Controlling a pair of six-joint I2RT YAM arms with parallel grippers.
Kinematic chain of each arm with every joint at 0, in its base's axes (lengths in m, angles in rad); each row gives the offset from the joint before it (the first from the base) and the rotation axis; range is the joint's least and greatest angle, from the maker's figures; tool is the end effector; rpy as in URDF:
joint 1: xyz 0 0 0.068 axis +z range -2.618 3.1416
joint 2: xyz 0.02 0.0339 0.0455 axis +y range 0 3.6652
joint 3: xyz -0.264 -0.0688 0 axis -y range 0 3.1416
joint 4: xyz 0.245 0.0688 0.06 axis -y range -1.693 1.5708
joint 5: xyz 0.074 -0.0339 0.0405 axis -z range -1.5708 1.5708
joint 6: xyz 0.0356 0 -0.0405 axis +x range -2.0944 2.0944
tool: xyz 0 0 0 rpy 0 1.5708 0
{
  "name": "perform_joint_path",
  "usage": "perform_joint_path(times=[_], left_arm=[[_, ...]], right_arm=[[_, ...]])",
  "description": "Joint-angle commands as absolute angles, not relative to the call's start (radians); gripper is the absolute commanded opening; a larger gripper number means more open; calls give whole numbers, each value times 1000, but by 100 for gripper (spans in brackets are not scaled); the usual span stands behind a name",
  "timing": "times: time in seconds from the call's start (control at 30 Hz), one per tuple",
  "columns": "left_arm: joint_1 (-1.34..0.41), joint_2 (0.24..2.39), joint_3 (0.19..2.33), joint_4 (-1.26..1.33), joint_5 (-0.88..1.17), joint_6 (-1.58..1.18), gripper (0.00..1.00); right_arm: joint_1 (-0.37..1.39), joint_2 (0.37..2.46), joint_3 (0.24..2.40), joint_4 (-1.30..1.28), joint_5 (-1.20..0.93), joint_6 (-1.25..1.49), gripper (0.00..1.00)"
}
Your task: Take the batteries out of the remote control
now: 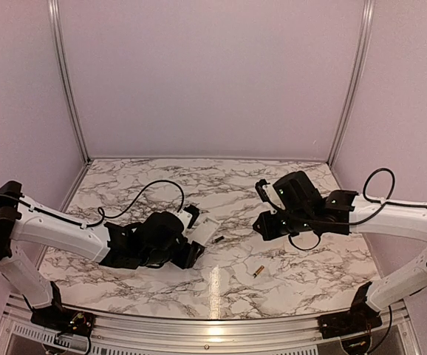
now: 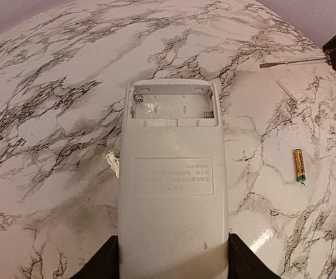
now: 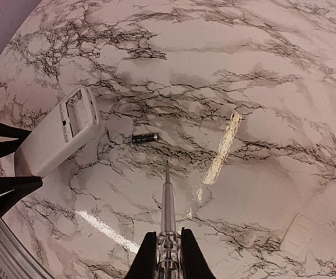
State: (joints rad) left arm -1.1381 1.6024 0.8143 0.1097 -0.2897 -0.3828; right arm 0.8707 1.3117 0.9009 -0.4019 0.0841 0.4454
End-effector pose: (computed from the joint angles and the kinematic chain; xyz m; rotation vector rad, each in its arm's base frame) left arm 0.1467 -0.2934 0.1781 0.6865 2.1580 -0.5061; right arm 0.1802 0.2093 0.2464 -0.4758 2.3975 0.5140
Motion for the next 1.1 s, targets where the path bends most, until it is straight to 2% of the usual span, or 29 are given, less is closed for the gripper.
perform_joint_path(times=[0.0,0.27,0.7,0.8,1.07], left_arm=[[-1079,1598,789,61,-387,-481,34],[-937,1645,742,76,-401,-566,34],[-848,1752,747,100,-400,-612,38],[-837,1760,746,95,-402,-632,44],[-831,1751,733,109,-401,-636,70]], right_arm=[[875,1293,899,-371,128,467,0],[874,1305,854,-321,273,486,0],[874,1338,841,-298,316,475,0],[875,1343,844,-301,315,475,0],[875,1356,840,-291,330,468,0]])
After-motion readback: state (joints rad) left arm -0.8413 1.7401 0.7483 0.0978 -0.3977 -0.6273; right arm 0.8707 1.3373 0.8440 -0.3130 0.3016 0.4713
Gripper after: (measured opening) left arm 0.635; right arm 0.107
